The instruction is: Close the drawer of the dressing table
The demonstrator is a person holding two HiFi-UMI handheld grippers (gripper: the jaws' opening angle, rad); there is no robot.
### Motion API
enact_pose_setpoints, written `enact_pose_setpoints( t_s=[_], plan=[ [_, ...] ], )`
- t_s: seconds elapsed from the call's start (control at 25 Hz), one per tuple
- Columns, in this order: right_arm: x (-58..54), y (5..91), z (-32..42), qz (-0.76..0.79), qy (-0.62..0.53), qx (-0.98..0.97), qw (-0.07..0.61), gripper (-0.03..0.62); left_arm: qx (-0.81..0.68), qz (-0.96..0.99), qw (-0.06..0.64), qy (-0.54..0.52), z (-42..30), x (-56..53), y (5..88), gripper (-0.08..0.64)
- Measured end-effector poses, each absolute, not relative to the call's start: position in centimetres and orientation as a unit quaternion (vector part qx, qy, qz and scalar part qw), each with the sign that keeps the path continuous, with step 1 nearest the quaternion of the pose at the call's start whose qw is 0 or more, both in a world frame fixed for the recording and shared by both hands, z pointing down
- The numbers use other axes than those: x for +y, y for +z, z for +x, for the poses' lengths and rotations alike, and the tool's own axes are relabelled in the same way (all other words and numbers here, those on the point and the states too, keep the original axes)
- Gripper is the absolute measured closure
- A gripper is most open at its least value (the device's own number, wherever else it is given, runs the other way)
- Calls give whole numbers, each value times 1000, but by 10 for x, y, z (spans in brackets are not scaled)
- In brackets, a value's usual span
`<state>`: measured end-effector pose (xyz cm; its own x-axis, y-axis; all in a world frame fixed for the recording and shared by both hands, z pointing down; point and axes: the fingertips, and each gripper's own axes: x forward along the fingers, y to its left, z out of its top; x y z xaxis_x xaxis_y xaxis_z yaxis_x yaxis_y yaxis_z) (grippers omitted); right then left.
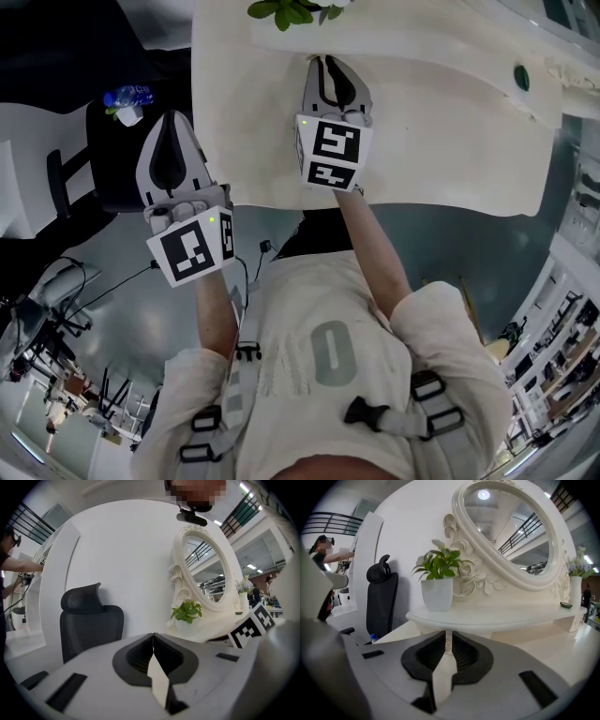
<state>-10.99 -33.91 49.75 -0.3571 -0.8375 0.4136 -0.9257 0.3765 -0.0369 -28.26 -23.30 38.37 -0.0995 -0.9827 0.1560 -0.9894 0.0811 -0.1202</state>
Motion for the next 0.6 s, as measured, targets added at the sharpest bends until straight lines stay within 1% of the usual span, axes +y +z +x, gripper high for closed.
enact_pose_setpoints(
  t_s=[0.12, 0.28, 0.4, 0.48, 0.6],
  plan=[
    [-335, 468, -102, 543, 116, -818, 150, 551, -736, 672, 4, 83, -274, -229, 366, 540],
    [-327, 407, -88, 546, 67, -827, 116, 566, -737, 673, -15, 61, -259, -223, 332, 540],
    [-316, 353, -75, 544, 26, -834, 88, 583, -741, 671, -9, 39, -249, -216, 311, 540],
    [-304, 318, -66, 532, 8, -844, 64, 583, -742, 670, -7, 21, -241, -209, 295, 540],
    [-286, 275, -52, 514, -8, -857, 33, 584, -738, 673, -36, 10, -227, -204, 268, 540]
  ],
)
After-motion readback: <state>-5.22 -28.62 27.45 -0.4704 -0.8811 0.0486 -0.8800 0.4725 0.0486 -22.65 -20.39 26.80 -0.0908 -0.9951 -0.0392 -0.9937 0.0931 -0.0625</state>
